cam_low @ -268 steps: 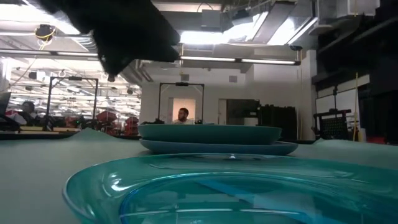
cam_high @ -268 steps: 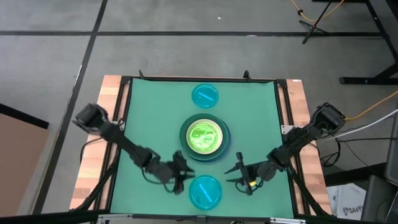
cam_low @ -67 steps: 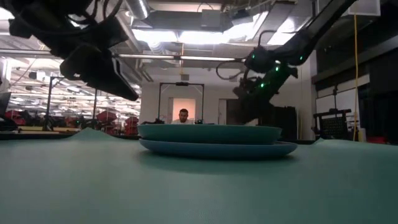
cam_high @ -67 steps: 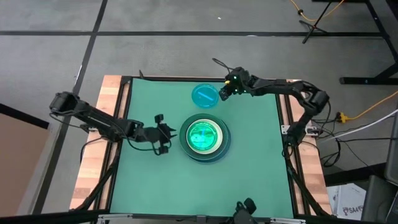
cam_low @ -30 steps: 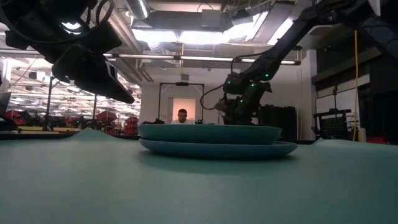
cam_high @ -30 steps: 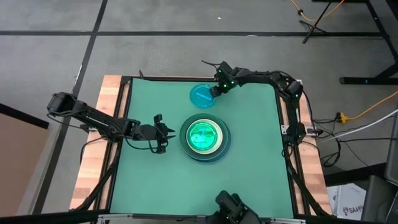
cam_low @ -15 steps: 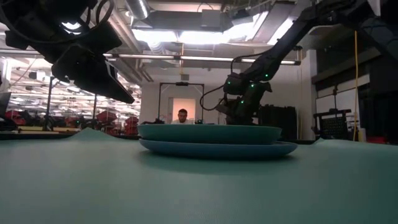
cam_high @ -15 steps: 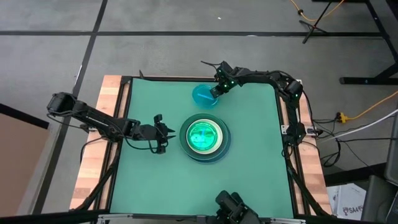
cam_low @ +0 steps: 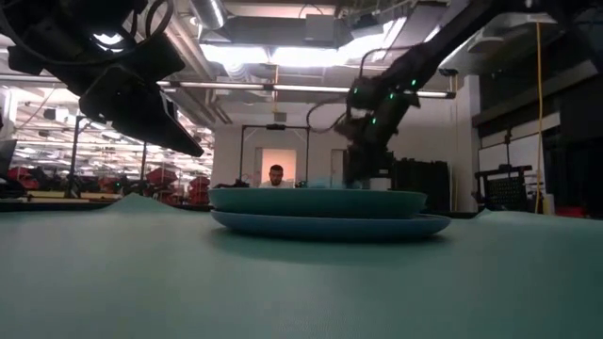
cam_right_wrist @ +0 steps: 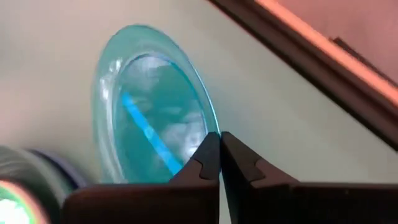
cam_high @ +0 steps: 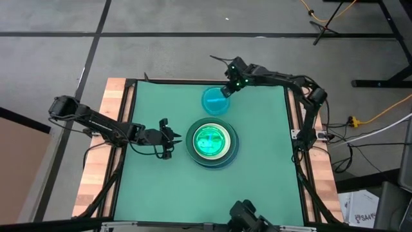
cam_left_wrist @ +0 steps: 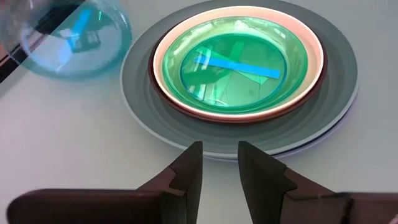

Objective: Stack plastic plates
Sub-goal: Stack the blue plate on top of the blue plate

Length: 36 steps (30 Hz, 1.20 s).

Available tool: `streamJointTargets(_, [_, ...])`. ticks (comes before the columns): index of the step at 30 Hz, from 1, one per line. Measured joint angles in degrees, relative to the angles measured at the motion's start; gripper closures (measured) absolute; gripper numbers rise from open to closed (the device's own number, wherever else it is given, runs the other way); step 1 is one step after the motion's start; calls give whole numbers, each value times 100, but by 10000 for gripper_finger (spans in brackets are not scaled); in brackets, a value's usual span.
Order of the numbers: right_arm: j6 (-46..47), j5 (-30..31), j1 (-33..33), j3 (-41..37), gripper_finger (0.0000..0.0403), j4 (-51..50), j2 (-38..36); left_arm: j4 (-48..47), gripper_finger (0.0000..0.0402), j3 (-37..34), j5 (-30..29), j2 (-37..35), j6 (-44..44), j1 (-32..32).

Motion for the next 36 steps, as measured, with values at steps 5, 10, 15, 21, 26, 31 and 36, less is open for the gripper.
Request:
streamJointTargets(5, [-84, -179, 82, 2, 402, -332, -457, 0, 306, 0, 0, 0, -2, 0])
streamJointTargets(10, [-105, -222, 421, 6, 402, -492, -682, 0, 306, 0, 0, 0, -2, 0])
streamJointTargets(15, [-126, -224, 894, 7, 403, -592, -676, 2, 306, 0, -2, 0, -2, 0])
streamJointTargets(21, [-127, -535, 1381, 7, 403, -753, -676, 2, 306, 0, -11, 0, -2, 2])
streamJointTargets(26, [-130, -467, 1800, 7, 403, -832, -601, 17, 306, 0, -17, 0, -2, 4])
streamJointTargets(31, [-248, -311, 2166, 9, 403, -837, -397, 15, 306, 0, -11, 0, -2, 4])
streamJointTargets(36, [-327, 80, 2420, 9, 403, -798, -141, 15, 306, 0, -32, 0, -1, 4])
